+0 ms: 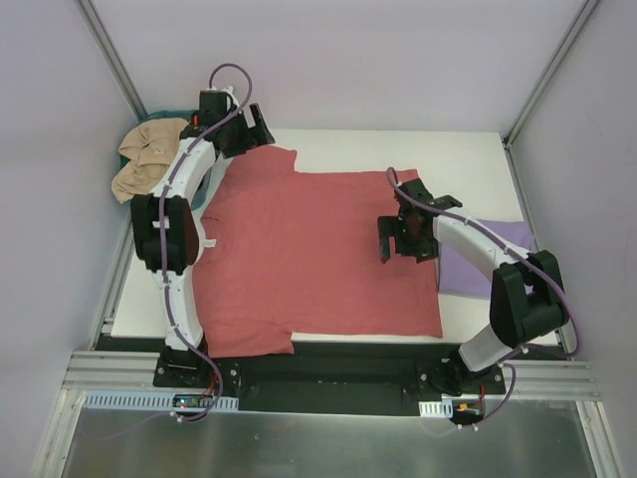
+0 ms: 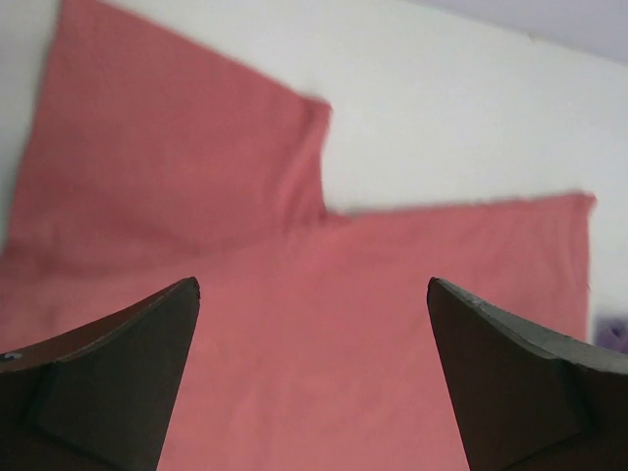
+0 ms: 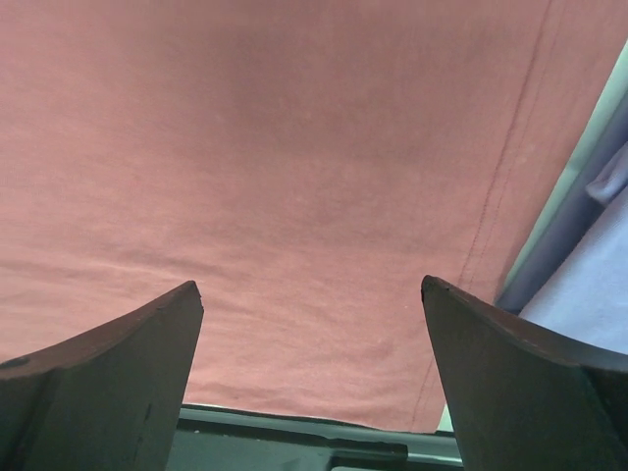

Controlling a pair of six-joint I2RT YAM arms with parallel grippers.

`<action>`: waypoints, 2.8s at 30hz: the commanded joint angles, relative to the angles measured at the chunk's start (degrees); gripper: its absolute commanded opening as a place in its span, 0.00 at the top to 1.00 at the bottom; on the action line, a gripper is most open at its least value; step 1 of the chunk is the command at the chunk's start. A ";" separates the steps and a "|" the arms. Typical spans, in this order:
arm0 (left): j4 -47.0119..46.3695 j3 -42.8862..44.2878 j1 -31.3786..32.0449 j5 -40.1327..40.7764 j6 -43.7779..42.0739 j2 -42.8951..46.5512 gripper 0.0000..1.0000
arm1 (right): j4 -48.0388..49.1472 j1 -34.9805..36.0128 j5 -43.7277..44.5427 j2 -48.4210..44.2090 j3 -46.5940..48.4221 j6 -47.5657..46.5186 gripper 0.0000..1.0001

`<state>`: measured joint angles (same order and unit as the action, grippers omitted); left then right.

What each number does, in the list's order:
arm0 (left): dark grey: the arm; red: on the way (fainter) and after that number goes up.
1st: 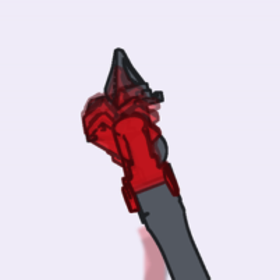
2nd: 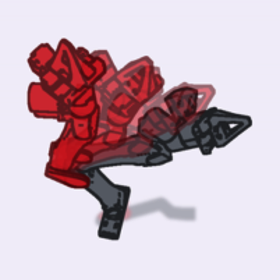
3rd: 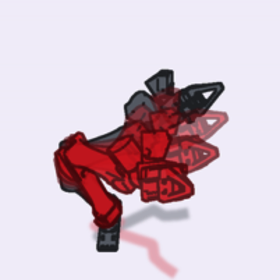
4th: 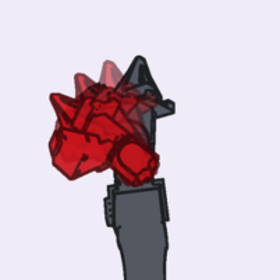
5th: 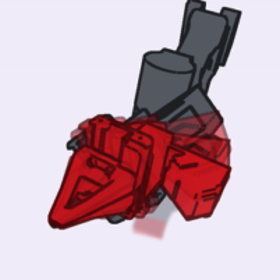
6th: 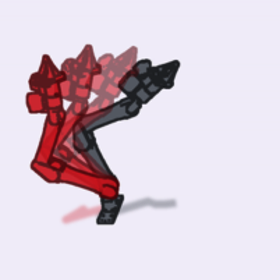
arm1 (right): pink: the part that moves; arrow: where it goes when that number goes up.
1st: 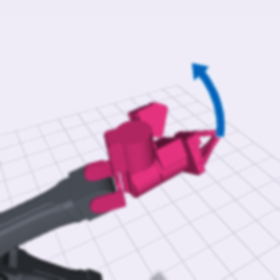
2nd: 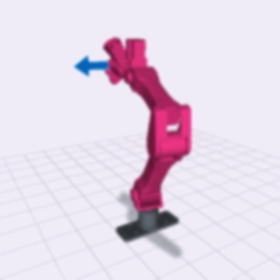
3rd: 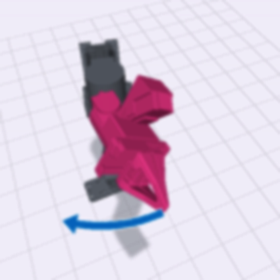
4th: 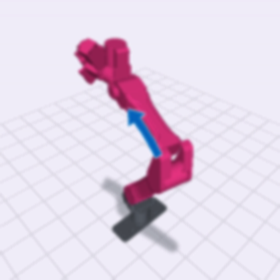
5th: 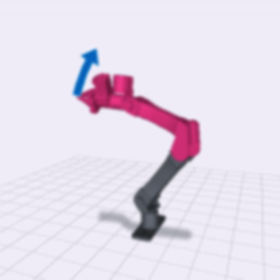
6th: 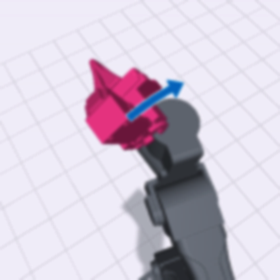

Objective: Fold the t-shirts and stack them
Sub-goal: Flatten out the tshirt, then grap the side of the flattened tshirt closest away from the robot with both arms

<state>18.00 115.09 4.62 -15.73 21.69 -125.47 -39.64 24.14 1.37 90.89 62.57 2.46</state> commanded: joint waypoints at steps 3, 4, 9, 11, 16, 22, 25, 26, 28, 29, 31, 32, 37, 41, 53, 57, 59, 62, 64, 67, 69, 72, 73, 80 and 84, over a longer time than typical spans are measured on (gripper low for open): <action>-0.77 -28.91 2.23 -2.04 5.63 25.07 0.01 | 0.96 -0.94 -0.05 -0.38 6.42 0.97 0.04; -0.69 -33.13 2.58 -1.24 5.38 27.19 0.01 | 0.88 -1.29 -0.05 1.11 7.73 1.06 0.04; -0.07 -45.11 2.67 3.32 5.46 29.85 0.01 | -0.62 -2.52 0.22 10.25 14.86 1.41 0.04; 0.37 -46.00 2.58 4.12 5.55 28.19 0.01 | -0.53 -2.78 0.48 13.94 16.70 1.41 0.04; 2.03 -40.84 2.58 3.07 6.43 18.36 0.01 | -0.27 -5.41 -0.75 22.21 20.40 2.28 0.04; 6.08 -30.82 2.58 2.89 7.66 6.40 0.01 | -0.88 -7.97 -5.41 27.67 25.05 2.64 0.04; 6.78 -26.60 2.58 1.58 8.10 2.26 0.01 | -4.47 -9.02 -6.11 30.56 30.58 2.03 0.04; 7.48 -24.93 2.58 1.31 8.28 0.77 0.01 | -5.27 -9.46 -6.29 31.79 32.69 1.76 0.04; 8.63 -21.24 2.58 0.70 8.45 -1.96 0.01 | -8.07 -10.25 -5.94 34.34 37.16 1.24 0.04; 8.89 -19.22 2.58 0.44 8.45 -3.19 0.01 | -9.31 -10.69 -5.68 35.83 39.28 0.88 0.04; 10.20 -14.65 2.58 -0.18 8.28 -6.35 0.01 | -12.21 -11.83 -5.41 38.99 44.46 0.27 0.04; 11.00 -11.32 2.58 -0.70 8.45 -7.85 0.01 | -13.00 -12.18 -5.32 40.23 46.31 -0.17 0.04; 13.90 -1.20 2.58 -2.38 8.72 -12.86 0.01 | -16.61 -14.29 -5.06 45.07 55.98 -0.18 0.04; 15.39 3.99 2.58 -2.29 7.93 -13.40 0.01 | -16.62 -15.35 -6.29 47.01 61.70 -1.49 0.04; 18.38 -10.30 4.17 2.71 4.67 11.88 0.01 | -11.35 -13.34 -4.54 22.26 47.77 -2.02 0.04; 18.21 -24.43 5.74 7.37 6.25 27.52 0.01 | -4.77 -10.17 2.84 4.26 27.75 -2.02 0.04; 16.99 -35.23 6.36 8.26 8.44 36.04 0.01 | 0.32 -8.42 3.82 -4.81 17.21 -0.80 0.04; 15.40 -50.27 6.45 7.03 11.87 48.53 0.01 | 7.45 -8.15 -3.53 -17.20 2.70 4.29 0.04; 15.22 -60.28 6.54 7.64 14.68 56.88 0.01 | 14.11 -8.23 -7.50 -24.15 -5.83 7.46 0.04; 15.57 -72.07 6.54 8.52 18.90 70.50 0.01 | 18.97 -8.23 -9.27 -31.72 -14.03 10.72 0.04; 16.36 -79.28 6.63 7.91 21.45 79.03 0.01 | 18.73 -8.23 -8.93 -34.11 -16.41 10.72 0.04; 20.39 -88.61 6.72 8.86 26.36 88.80 0.03 | 17.41 -8.23 -8.14 -34.64 -18.00 10.64 0.04; 21.98 -91.07 7.06 9.22 29.86 90.91 0.02 | 16.79 -8.32 -8.13 -34.21 -18.09 10.64 0.04; 24.53 -97.16 9.43 10.18 38.77 95.85 0.19 | 14.68 -8.23 -7.87 -30.69 -17.13 10.29 0.04; 28.22 -96.10 13.03 11.87 42.02 91.65 0.25 | 13.36 -8.32 -5.77 -30.07 -17.21 10.11 0.04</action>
<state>41.04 18.13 14.83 -6.42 58.00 -30.50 -25.98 16.03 -6.26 60.60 44.14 12.01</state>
